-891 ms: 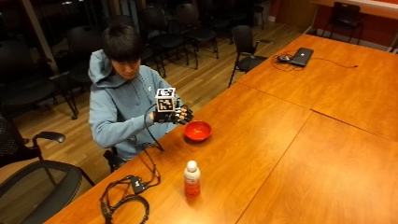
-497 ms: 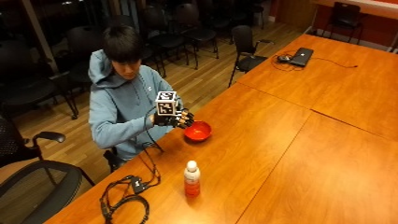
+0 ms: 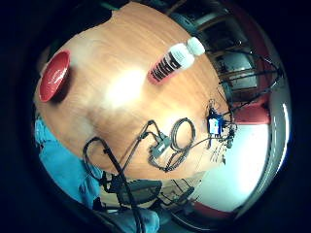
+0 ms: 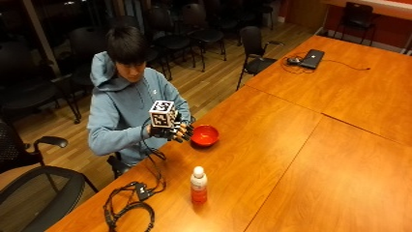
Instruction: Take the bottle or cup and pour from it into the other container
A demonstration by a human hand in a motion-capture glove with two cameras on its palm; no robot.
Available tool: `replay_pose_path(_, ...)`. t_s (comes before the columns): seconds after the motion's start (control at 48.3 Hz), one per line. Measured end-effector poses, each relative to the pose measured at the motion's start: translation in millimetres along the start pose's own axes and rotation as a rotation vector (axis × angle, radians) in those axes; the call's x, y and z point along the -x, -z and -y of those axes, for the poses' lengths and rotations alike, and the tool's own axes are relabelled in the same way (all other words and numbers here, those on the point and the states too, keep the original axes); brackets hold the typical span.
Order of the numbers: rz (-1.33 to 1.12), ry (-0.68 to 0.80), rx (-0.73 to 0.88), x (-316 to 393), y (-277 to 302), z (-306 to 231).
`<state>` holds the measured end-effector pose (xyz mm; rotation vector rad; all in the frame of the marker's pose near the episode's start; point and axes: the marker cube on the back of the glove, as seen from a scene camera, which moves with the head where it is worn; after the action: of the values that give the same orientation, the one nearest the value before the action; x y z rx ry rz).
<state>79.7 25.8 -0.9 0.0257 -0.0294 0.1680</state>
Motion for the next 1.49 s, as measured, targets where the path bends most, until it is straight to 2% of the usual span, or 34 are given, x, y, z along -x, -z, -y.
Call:
replay_pose_path(0.456, 0.043, -0.174, -0.073, -84, 5, -19)
replay_pose_path(0.621, 0.089, -0.226, -0.155, -113, -3, -32)
replay_pose_path(0.787, 0.175, -0.256, -0.321, -145, -5, -30)
replay_pose_path(0.973, 0.33, -0.281, -0.452, -180, -21, -25)
replay_pose_path(1.243, 0.661, -0.32, -0.505, -220, -55, -1)
replay_pose_path(1.491, 0.94, -0.312, -0.538, -223, -94, 45)
